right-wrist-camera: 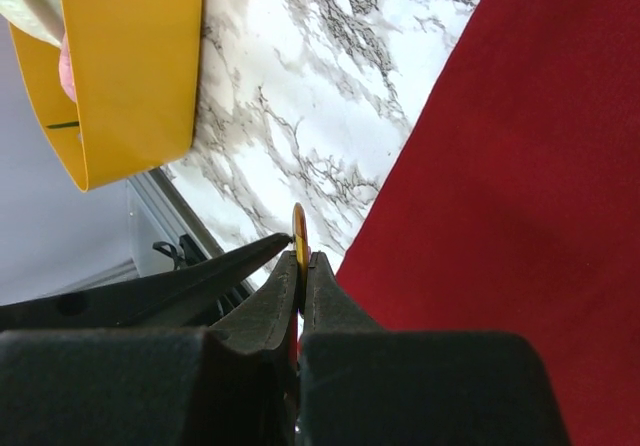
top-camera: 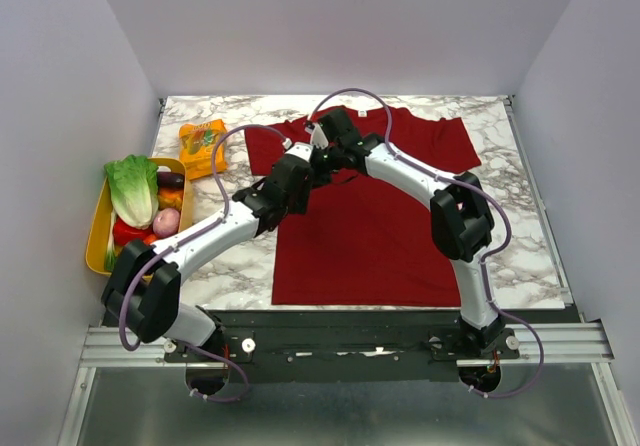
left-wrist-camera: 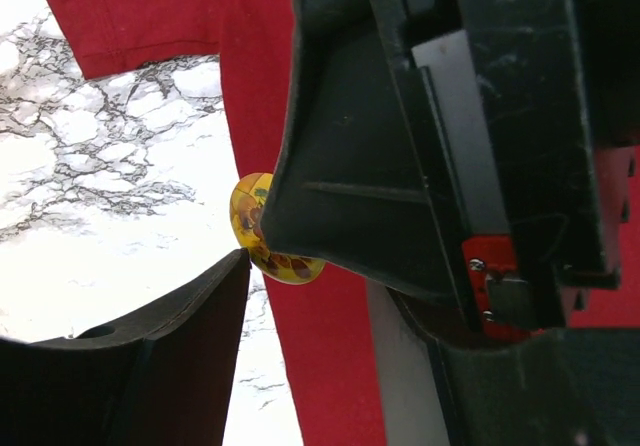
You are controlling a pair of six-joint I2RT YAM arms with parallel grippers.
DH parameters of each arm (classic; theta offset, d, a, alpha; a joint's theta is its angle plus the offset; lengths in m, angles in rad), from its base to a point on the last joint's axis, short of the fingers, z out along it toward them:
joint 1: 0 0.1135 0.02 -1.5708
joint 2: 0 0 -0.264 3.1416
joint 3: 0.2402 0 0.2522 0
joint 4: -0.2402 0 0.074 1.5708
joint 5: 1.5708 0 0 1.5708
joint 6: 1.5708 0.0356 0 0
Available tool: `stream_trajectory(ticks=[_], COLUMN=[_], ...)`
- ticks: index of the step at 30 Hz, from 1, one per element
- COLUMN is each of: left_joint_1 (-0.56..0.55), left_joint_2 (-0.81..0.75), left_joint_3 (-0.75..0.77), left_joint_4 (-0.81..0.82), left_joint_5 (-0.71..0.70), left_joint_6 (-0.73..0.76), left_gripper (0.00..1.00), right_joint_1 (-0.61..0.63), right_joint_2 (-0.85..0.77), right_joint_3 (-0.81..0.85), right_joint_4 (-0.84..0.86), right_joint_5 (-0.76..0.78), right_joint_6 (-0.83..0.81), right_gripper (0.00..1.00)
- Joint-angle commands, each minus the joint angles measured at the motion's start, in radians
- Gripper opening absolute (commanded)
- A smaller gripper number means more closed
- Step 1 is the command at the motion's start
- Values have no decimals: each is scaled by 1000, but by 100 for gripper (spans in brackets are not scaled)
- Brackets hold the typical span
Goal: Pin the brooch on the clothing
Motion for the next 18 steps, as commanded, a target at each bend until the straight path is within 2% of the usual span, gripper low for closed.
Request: stream_trajectory(ticks=[1,13,15,17,18], left_joint_1=[-12,-44,-47,-49,-49], left_joint_2=[39,110,110,111,113], left_joint_3=[40,74,72,72,72], left_joint_4=[2,11,20,22,24], left_joint_5=[-82,-238,-263,-283,-291], left_joint_6=[22,45,54,58,61], left_gripper=[57,43,33,27,17], right_joint_1=[3,3,3,3,3], right_joint_2=[-47,-69,-64,-62,-64], right_joint_3=[-21,-78,-83,-87,-98], right_joint_4=[18,63,63,69,72], right_joint_5=[-39,-121,-139,-151,-165], right_joint_6=[3,20,18,20,18], right_gripper=[2,4,4,5,6])
